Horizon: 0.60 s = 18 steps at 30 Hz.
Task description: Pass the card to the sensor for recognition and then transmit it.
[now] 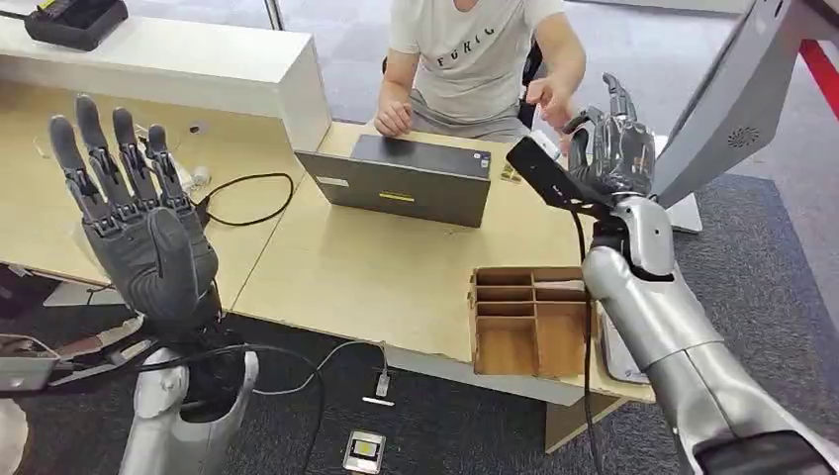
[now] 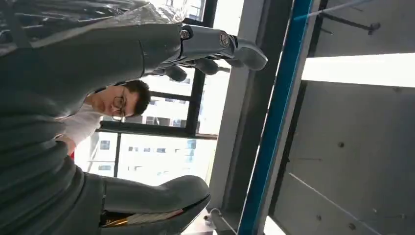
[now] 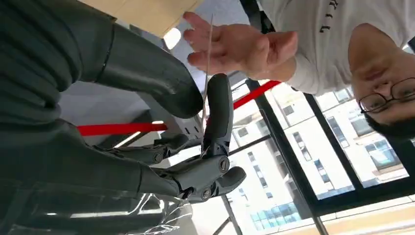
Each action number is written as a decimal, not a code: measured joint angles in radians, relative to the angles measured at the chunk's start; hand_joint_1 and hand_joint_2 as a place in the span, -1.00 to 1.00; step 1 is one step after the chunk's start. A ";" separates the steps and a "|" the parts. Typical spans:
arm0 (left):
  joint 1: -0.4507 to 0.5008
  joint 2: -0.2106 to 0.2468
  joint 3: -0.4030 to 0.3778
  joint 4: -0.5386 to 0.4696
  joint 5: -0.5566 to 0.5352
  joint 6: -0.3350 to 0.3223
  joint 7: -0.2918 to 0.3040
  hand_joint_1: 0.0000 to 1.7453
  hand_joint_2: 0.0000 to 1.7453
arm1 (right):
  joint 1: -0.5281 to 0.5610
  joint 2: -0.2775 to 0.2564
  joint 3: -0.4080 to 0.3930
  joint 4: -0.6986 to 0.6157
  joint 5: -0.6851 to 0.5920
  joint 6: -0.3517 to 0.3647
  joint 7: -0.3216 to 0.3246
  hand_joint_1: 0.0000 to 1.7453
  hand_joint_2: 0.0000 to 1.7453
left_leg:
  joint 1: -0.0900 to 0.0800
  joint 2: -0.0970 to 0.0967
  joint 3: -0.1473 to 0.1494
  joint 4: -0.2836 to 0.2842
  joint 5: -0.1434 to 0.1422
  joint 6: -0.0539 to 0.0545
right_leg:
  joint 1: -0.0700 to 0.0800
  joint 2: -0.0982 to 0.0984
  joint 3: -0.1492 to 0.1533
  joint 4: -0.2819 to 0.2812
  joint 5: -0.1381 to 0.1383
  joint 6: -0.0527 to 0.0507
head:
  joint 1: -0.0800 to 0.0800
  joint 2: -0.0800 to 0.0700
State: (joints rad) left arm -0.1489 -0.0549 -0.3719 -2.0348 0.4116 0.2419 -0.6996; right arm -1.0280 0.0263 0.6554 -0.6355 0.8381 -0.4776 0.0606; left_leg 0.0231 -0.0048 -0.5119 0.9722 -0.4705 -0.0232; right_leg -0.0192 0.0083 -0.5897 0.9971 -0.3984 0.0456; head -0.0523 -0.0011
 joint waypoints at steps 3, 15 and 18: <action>0.005 0.000 0.000 0.005 0.008 0.000 0.000 -1.00 1.00 | -0.010 0.003 0.002 0.021 0.008 0.000 0.004 1.00 1.00 | 0.000 0.000 0.000 0.000 0.000 0.000 | 0.000 0.000 0.000 0.000 0.000 0.000 | 0.000 0.000; 0.012 0.016 -0.005 0.016 0.036 0.023 0.000 -1.00 1.00 | -0.020 0.003 0.014 0.074 0.023 -0.003 0.012 1.00 1.00 | 0.000 0.000 0.000 0.000 0.000 0.000 | 0.000 0.000 0.000 0.000 0.000 0.000 | 0.000 0.000; 0.012 0.023 -0.010 0.017 0.040 0.027 0.000 -1.00 1.00 | -0.021 0.001 0.016 0.082 0.025 -0.003 0.014 0.82 1.00 | 0.000 0.000 0.000 0.000 0.000 0.000 | 0.000 0.000 0.000 0.000 0.000 0.000 | 0.000 0.000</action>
State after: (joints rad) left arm -0.1369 -0.0320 -0.3822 -2.0180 0.4513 0.2693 -0.6996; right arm -1.0490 0.0271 0.6710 -0.5535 0.8629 -0.4803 0.0744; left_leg 0.0231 -0.0047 -0.5117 0.9723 -0.4705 -0.0233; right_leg -0.0191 0.0085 -0.5901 0.9972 -0.3985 0.0456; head -0.0523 -0.0011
